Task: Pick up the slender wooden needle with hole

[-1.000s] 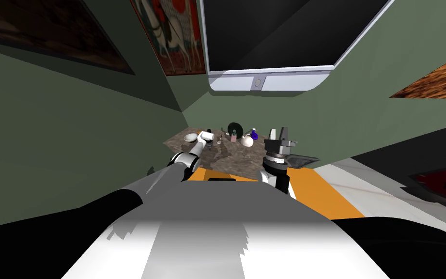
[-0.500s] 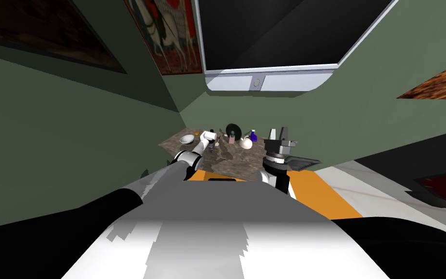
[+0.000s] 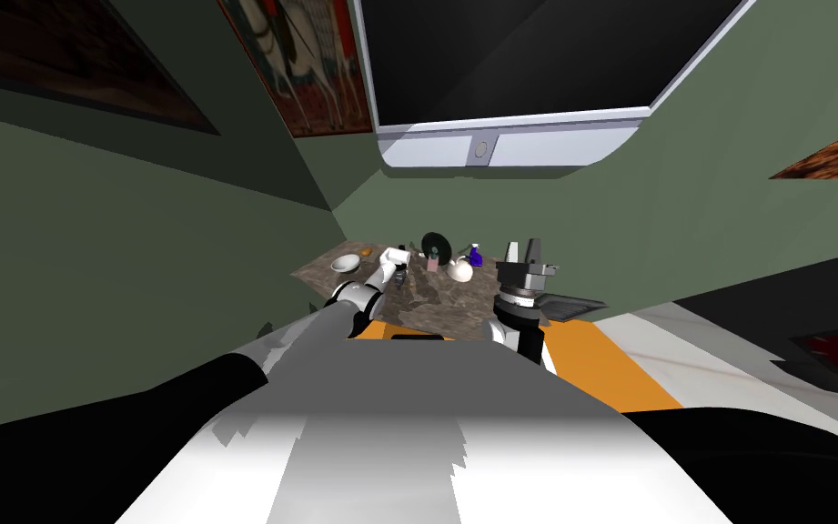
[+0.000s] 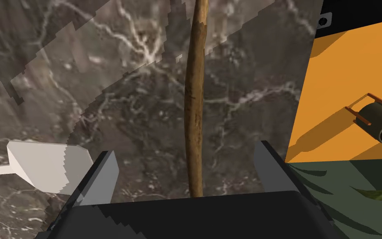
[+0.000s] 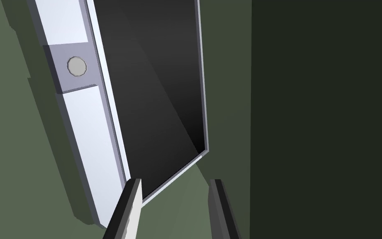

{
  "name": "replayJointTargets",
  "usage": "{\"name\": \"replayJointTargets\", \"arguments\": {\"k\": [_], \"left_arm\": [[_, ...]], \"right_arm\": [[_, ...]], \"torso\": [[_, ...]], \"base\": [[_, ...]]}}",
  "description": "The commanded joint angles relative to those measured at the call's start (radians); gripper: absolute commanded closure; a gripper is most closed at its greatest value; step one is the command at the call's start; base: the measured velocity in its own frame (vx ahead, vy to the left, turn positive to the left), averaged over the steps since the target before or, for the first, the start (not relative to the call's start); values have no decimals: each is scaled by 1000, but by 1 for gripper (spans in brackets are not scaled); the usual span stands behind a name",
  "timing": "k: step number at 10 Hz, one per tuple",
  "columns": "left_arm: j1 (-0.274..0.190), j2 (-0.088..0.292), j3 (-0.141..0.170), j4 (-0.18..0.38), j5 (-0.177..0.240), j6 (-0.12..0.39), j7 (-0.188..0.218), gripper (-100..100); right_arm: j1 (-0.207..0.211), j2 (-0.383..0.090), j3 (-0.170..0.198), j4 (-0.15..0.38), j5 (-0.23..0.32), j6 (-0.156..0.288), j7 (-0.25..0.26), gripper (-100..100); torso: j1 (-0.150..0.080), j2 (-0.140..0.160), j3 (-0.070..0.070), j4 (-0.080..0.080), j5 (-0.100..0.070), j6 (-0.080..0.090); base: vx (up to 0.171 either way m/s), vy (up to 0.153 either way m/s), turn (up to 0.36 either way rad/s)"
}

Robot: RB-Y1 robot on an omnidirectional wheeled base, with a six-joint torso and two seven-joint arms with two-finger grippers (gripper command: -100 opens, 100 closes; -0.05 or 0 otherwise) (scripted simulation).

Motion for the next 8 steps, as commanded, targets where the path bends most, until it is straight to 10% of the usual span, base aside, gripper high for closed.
{"name": "replayJointTargets", "arguments": {"k": [1,3,4,8], "left_arm": [[12,0,0,15,-3,-30,-4,-100],[21,-1,-2,11,-5,-34,-3,-100],[23,-1,-2,10,-6,-36,-4,100],[22,-2,-2,10,-5,-34,-4,100]], "right_arm": [[0,0,0,0,0,0,0,0],[0,0,0,0,0,0,0,0],[0,0,0,0,0,0,0,0],[0,0,0,0,0,0,0,0]], "torso": [[0,0,0,0,0,0],[1,0,0,0,0,0],[1,1,0,0,0,0],[1,-1,-1,0,0,0]], "base": [[14,-7,-14],[10,-2,-8],[0,0,0],[0,0,0]]}}
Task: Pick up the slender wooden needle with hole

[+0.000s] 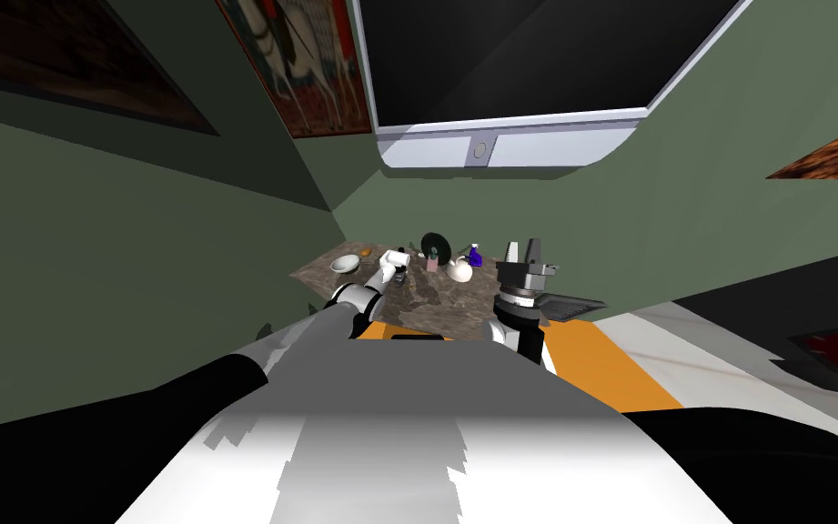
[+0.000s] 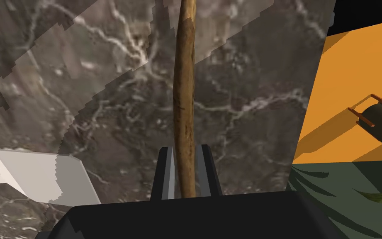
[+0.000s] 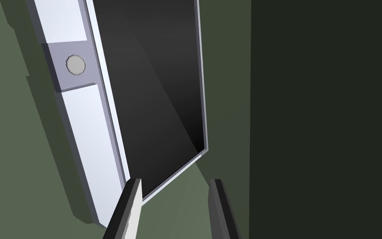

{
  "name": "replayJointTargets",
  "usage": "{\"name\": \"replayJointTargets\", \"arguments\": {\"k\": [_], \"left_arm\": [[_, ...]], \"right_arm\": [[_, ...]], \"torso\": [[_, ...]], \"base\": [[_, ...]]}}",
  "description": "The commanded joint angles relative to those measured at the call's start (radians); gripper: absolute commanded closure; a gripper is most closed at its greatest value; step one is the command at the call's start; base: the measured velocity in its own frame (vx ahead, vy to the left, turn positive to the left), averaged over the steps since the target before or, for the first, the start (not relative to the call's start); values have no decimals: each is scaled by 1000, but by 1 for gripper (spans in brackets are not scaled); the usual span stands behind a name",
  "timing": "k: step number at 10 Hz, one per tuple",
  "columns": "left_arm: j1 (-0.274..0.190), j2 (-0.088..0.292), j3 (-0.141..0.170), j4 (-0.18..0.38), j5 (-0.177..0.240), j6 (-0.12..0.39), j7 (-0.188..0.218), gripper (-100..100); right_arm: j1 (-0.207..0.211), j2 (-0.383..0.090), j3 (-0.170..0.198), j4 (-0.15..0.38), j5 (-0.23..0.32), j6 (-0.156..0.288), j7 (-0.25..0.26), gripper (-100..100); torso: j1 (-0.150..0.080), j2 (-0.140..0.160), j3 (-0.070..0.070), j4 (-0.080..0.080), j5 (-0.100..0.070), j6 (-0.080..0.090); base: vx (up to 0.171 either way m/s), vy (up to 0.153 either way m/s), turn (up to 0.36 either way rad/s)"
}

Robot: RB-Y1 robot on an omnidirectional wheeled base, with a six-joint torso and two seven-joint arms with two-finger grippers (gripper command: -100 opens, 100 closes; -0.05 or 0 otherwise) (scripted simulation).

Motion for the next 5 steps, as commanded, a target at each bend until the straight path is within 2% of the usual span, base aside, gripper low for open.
{"name": "replayJointTargets", "arguments": {"k": [1,2,3,4,5], "left_arm": [[0,0,0,0,0,0,0,0],[-24,3,3,-7,6,30,2,100],[-32,4,3,-13,8,43,4,100],[-21,4,3,-15,6,32,2,100],[-22,5,3,-18,6,37,2,0]], "right_arm": [[0,0,0,0,0,0,0,0],[0,0,0,0,0,0,0,0],[0,0,0,0,0,0,0,0],[0,0,0,0,0,0,0,0],[0,0,0,0,0,0,0,0]], "torso": [[0,0,0,0,0,0],[0,0,0,0,0,0],[0,0,1,1,0,0],[0,1,1,1,0,0],[0,1,0,0,0,0]], "base": [[0,0,0],[-12,5,23],[-12,7,16],[0,0,0],[0,0,0]]}}
